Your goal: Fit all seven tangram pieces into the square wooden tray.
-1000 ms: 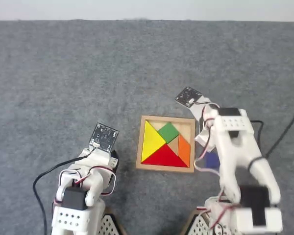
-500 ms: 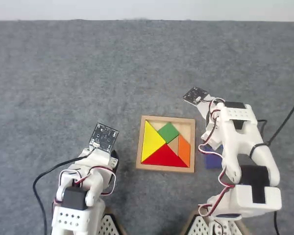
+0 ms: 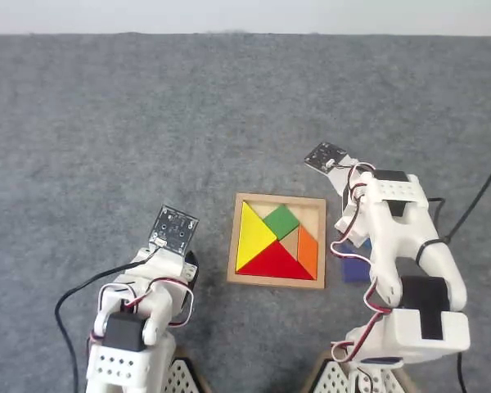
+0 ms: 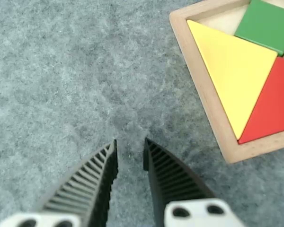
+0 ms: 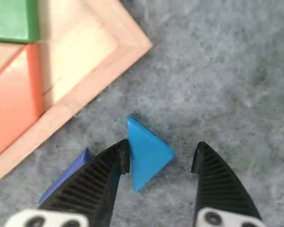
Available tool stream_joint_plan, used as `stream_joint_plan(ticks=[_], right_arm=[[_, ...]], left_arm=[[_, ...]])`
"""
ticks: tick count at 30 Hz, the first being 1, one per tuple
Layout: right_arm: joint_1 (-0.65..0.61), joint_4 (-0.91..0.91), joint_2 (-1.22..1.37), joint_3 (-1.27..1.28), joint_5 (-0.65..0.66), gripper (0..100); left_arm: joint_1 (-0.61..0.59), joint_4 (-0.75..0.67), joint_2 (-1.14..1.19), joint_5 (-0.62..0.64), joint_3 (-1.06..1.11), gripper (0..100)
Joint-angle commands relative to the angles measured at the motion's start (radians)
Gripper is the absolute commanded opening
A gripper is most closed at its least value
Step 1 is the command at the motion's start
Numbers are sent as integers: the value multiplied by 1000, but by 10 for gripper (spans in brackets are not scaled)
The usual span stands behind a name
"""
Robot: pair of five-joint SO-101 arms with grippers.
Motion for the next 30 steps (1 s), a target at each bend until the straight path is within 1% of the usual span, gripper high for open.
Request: stream_joint_plan(ticks=[1,5,12,16,18,23,27,28,30], right_arm=[[-12,-19,38,-57,17,213],[-8,-8,85,-97,15,212],[-8,-8,87,-98,11,206],[-8,4,84,-98,9,125],[-7,4,82,-98,9,106],[-13,5,77,-104,-41,106],[-21,21,25,-104,-58,106],[-19,36,-1,-106,-78,112],[-19,73,-62,-103,-123,169]], left_arm=[[2,5,-2,6,-7,88],[2,5,-2,6,-7,88],[2,5,-2,6,-7,88],[2,5,-2,6,-7,88],[2,5,-2,6,-7,88],[2,5,-2,6,-7,88],[2,5,-2,6,-7,88],[2,5,-2,6,-7,88],[2,5,-2,6,-7,88]])
